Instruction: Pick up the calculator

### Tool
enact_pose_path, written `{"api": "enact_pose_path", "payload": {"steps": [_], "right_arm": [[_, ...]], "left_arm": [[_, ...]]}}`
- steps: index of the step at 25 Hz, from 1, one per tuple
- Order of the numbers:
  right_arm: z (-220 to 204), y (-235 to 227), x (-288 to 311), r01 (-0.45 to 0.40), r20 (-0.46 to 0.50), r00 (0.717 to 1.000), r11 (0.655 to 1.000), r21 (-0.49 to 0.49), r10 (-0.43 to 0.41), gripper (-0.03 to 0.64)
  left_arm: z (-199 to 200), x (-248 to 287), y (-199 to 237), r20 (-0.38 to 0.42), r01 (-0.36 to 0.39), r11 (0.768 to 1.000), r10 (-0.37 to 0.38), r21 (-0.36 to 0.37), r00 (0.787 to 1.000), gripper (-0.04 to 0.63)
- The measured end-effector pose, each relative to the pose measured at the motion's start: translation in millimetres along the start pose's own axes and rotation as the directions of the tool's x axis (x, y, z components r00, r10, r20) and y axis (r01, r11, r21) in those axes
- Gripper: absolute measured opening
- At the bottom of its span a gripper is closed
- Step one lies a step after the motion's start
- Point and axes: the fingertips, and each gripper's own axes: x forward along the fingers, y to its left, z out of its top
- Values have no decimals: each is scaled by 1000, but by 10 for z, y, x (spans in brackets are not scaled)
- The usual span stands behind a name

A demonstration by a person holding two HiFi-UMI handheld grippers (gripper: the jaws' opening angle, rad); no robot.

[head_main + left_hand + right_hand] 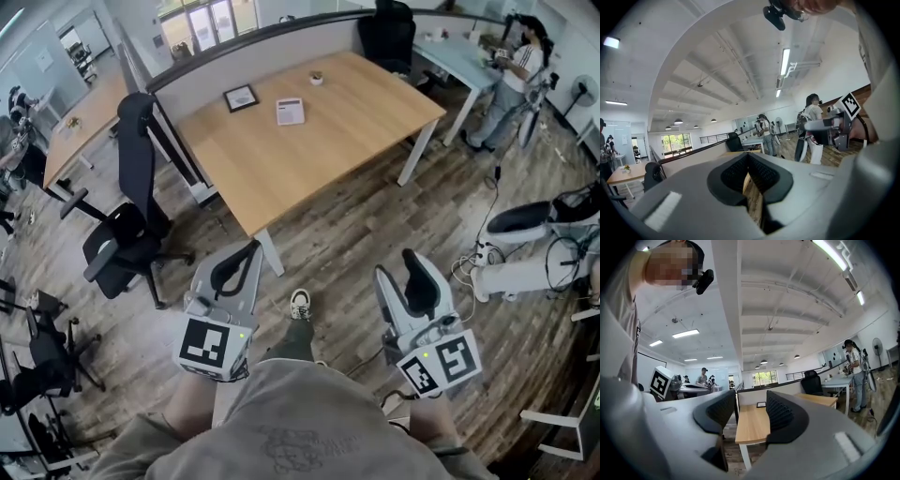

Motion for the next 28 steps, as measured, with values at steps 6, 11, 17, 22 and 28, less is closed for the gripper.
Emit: {"api": "enact_pose_path", "payload": {"steps": [6, 11, 17, 22, 28], "right_arm": [[-114, -344, 643, -14, -55, 998, 1000, 14, 15, 193], [-138, -630, 1264, -17, -97, 995, 1000, 17, 19, 193], [-126, -919, 2047, -6, -133, 991, 1000, 21, 9, 193], [-111, -1082, 2633, -15, -149, 989, 999, 35, 20, 193], [-183, -1270, 3184, -46, -171, 984, 997, 66, 56, 193]], "left_arm": [[-69, 623, 347, -9, 12, 1000, -12, -3, 1000, 2], [-110, 1165, 717, -36, 29, 999, -30, -16, 999, 2], [-137, 1781, 1299, -40, 51, 999, -51, -3, 998, 2], [-196, 2202, 1721, -37, 66, 998, -66, -3, 997, 2], [-355, 2628, 2101, -62, 45, 998, -47, -31, 997, 2]]}}
